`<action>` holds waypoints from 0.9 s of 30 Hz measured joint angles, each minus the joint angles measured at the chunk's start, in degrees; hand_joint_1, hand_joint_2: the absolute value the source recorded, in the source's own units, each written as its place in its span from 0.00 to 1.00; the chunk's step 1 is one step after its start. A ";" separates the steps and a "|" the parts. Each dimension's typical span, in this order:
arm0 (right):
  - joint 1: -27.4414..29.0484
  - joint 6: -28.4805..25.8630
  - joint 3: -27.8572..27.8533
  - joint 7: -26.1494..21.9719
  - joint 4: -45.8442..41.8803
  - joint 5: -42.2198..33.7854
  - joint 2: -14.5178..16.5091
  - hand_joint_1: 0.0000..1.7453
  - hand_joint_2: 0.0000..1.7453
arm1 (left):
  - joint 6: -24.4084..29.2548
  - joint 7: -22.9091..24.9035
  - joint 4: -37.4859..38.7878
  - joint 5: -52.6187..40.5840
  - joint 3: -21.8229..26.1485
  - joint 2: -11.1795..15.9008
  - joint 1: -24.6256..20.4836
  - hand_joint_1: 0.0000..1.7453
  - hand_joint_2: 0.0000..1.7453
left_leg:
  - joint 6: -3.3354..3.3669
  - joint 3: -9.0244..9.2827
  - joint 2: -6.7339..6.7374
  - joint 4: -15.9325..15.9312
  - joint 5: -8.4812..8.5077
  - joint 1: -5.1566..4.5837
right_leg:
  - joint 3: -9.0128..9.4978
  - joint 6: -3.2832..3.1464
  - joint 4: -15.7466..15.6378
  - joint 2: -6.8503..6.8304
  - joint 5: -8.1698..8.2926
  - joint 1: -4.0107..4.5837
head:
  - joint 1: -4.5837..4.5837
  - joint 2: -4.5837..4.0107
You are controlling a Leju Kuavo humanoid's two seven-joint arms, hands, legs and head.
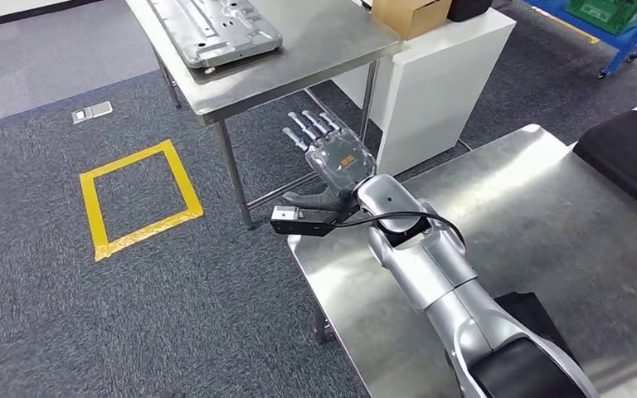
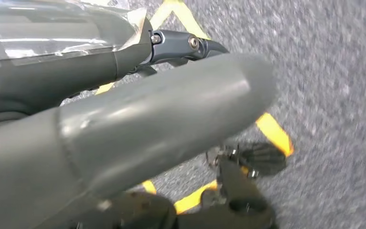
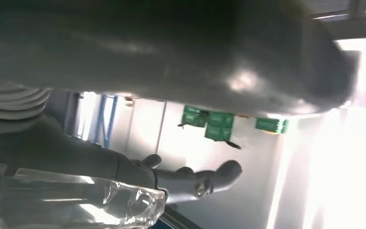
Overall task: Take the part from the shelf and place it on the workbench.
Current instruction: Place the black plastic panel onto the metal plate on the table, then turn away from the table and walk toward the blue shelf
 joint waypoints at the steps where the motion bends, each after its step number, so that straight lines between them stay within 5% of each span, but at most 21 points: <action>1: 0.13 0.00 0.00 0.00 0.08 0.00 -0.14 0.00 0.00 | -0.03 0.00 0.00 0.00 0.01 0.03 -0.07 0.00 0.00 | 0.16 0.00 -0.59 0.00 0.03 0.02 | -2.09 -0.15 4.27 0.73 -1.63 -0.07 | 0.05 0.00; 3: 0.50 0.00 0.00 0.01 0.27 0.01 -0.44 0.00 0.00 | -0.09 0.00 0.00 0.00 0.01 0.04 -0.05 0.00 0.00 | 0.16 0.02 -1.98 0.02 -0.01 0.02 | -5.08 0.15 9.46 1.22 -2.97 -0.14 | 0.15 0.00; 4: 0.61 0.00 0.00 0.02 0.33 0.01 -0.56 0.00 0.00 | -0.11 0.00 0.00 0.00 0.01 0.02 0.01 0.00 0.00 | 0.13 0.06 -2.70 0.04 -0.03 0.02 | -4.99 0.60 8.65 1.33 -2.16 -0.21 | 0.15 0.00; 7: 0.58 0.00 0.00 0.04 0.37 0.01 -0.65 0.00 0.00 | -0.20 0.01 0.00 0.00 0.02 -0.09 0.05 0.00 0.00 | -0.27 0.18 -4.63 0.30 -0.23 -0.07 | 0.26 1.79 -3.12 3.20 3.15 -0.76 | 0.16 0.00; 9: 0.59 0.00 0.01 0.04 0.40 0.00 -0.61 0.00 0.00 | -0.25 0.10 0.00 0.00 0.03 -0.07 0.08 0.00 0.00 | -0.85 -0.03 -5.51 0.50 -0.35 -0.15 | 2.24 1.38 -7.21 4.25 4.75 -0.93 | 0.13 0.00; 11: 0.57 0.00 0.01 0.05 0.42 0.01 -0.44 0.00 0.00 | -0.26 0.19 0.01 0.00 0.08 -0.01 0.22 0.00 0.00 | -1.56 -0.29 -6.15 0.44 -0.28 0.03 | 2.39 0.39 -7.49 3.55 4.99 -0.77 | 0.12 0.00; 14: 0.33 0.00 0.02 0.05 0.39 0.01 0.03 0.00 0.00 | -0.27 0.22 0.01 0.00 0.35 0.04 0.31 0.00 0.00 | -2.40 -1.64 -3.49 3.33 -2.20 0.10 | 2.76 -1.04 -7.95 2.35 5.31 -0.96 | -0.22 0.00; 17: 0.32 0.00 0.03 0.04 0.45 0.01 0.09 0.00 0.00 | -0.28 0.22 0.00 0.00 0.52 -0.04 0.16 0.00 0.00 | -2.92 -7.08 -0.70 14.07 -7.05 0.31 | 2.82 -1.74 -7.96 0.77 5.13 -0.49 | -0.55 0.00; 19: 0.36 0.00 0.04 0.04 0.55 0.01 0.08 0.00 0.00 | -0.28 0.23 0.00 0.01 0.57 -0.06 0.19 0.00 0.00 | -3.00 -8.95 -0.25 17.30 -7.36 0.48 | 2.82 -1.90 -7.94 -0.50 5.00 -0.15 | -0.58 0.00; 23: 0.25 0.00 0.03 0.04 0.58 0.02 0.30 0.00 0.00 | -0.63 0.36 0.00 0.22 0.79 0.07 0.09 0.00 0.00 | -2.12 -1.56 2.50 3.29 -1.16 0.01 | 3.14 -1.64 -7.88 -2.27 4.54 0.47 | -0.50 0.00; 25: 0.19 -0.01 0.05 -0.01 0.62 0.03 0.45 0.00 0.00 | -0.85 0.43 0.00 0.40 0.90 0.09 -0.02 0.00 0.00 | -1.72 -0.57 2.87 1.14 -0.93 -0.48 | 3.16 -1.22 -7.87 -3.04 4.31 0.78 | -0.42 0.00; 27: 0.18 -0.04 0.09 -0.04 0.64 0.09 0.68 0.00 0.00 | -0.92 0.52 0.00 0.48 0.97 0.08 0.02 0.00 0.00 | -1.16 -0.44 1.77 0.72 -0.63 -0.45 | 3.19 -0.76 -7.78 -3.55 4.01 0.79 | -0.38 0.00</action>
